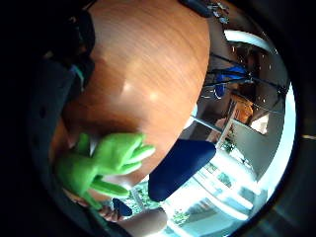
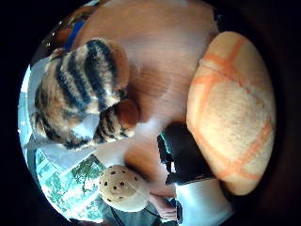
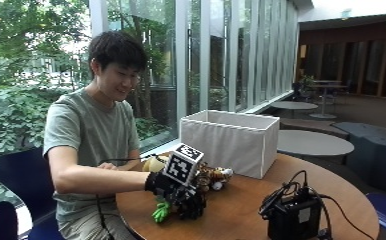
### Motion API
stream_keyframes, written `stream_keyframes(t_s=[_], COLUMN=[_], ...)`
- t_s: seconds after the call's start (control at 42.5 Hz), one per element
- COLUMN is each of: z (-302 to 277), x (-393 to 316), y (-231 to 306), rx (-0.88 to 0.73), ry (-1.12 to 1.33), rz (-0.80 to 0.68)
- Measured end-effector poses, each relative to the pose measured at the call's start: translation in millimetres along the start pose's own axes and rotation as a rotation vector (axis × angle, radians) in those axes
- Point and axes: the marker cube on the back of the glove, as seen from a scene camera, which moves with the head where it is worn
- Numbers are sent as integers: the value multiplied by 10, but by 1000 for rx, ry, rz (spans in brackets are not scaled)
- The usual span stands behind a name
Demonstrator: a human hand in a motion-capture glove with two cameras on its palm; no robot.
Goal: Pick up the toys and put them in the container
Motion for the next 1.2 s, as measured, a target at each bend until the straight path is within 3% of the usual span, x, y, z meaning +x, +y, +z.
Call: stream_keyframes(t_s=[0.353, 0.588, 0.753, 0.965, 1.2], z=[72, 66, -24, -718, -2022], x=[5, 89, 38, 209, 31], y=[166, 115, 41, 128, 483], rx=[110, 355, 323, 342, 466], ry=[-72, -213, -250, -199, -59], rz=[18, 13, -8, -2, -99])
